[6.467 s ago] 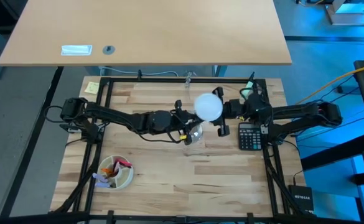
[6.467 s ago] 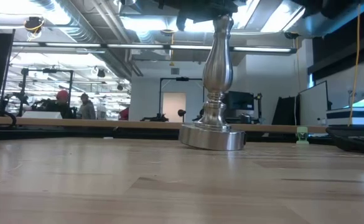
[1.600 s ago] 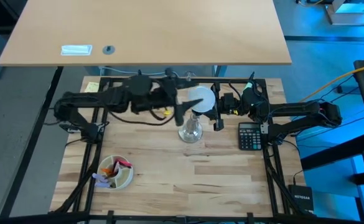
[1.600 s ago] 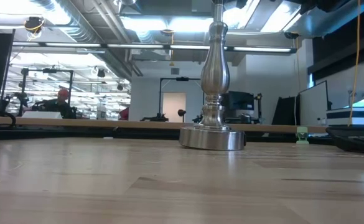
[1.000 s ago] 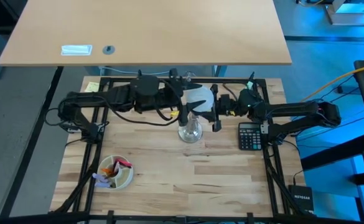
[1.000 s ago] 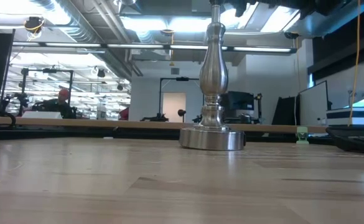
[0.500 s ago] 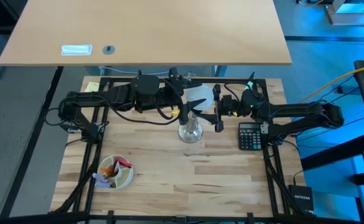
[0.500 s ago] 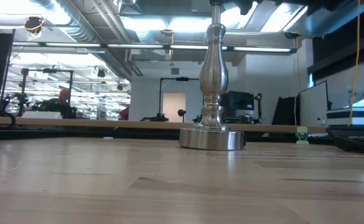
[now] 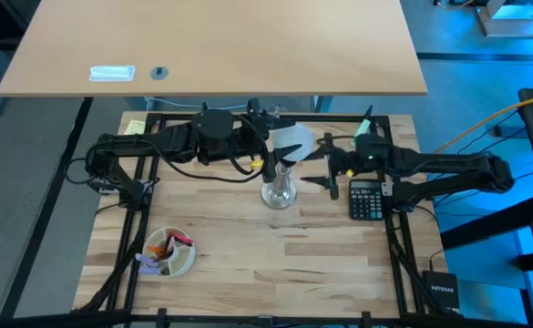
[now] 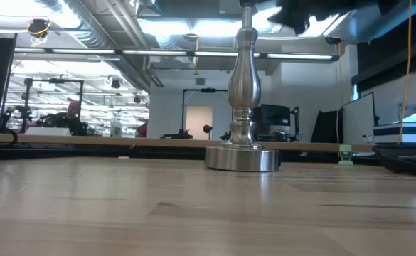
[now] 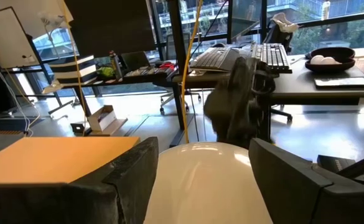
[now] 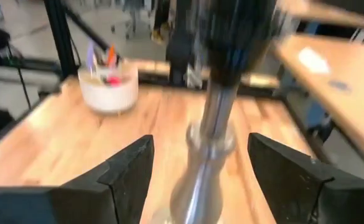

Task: Screw lightbulb
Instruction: Insert the lightbulb into the silver lamp

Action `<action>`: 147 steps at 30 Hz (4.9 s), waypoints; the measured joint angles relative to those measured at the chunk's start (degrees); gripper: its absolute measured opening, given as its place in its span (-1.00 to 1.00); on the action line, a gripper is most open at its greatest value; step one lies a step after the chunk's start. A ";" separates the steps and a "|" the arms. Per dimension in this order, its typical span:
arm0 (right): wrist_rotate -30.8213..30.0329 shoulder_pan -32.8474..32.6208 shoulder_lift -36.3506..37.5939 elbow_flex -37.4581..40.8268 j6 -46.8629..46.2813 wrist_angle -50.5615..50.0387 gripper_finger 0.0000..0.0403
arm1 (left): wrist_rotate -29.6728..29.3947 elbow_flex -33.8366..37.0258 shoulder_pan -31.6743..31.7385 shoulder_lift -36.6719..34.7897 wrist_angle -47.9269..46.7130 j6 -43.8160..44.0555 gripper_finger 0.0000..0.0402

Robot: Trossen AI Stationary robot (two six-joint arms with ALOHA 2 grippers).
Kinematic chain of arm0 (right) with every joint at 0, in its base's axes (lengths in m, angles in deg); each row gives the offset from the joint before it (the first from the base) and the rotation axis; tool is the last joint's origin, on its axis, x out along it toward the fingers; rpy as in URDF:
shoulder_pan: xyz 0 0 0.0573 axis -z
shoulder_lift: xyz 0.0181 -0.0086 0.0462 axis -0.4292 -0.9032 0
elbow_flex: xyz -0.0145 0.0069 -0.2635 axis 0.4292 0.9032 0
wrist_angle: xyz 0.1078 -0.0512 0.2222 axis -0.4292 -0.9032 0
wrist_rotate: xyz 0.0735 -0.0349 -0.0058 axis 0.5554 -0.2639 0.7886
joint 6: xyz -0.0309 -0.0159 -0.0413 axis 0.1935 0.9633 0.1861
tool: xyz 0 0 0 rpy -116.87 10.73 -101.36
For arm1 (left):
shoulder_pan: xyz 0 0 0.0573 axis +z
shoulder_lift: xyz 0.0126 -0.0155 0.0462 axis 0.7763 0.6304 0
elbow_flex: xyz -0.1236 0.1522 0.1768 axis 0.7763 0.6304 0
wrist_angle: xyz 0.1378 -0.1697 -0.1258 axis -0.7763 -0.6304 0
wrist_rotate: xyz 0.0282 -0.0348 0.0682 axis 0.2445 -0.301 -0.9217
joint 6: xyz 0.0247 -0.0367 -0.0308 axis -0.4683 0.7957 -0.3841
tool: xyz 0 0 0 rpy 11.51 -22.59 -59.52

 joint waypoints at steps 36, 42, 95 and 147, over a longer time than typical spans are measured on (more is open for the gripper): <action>-0.04 1.27 -22.46 11.59 -5.86 41.75 -0.16 | 0.00 0.07 -0.02 0.07 -0.10 -0.16 0.22; 0.36 1.27 -22.46 11.59 -6.14 41.78 -0.29 | 0.02 0.07 -0.02 0.04 -0.12 -0.17 0.22; -0.58 1.18 -22.46 11.51 -6.01 40.90 -0.29 | -22.78 0.11 -9.55 -10.87 -18.63 1.32 0.26; -0.56 1.16 -22.46 11.57 -6.01 40.86 -0.29 | -17.53 30.84 -3.53 -4.12 31.99 2.36 0.18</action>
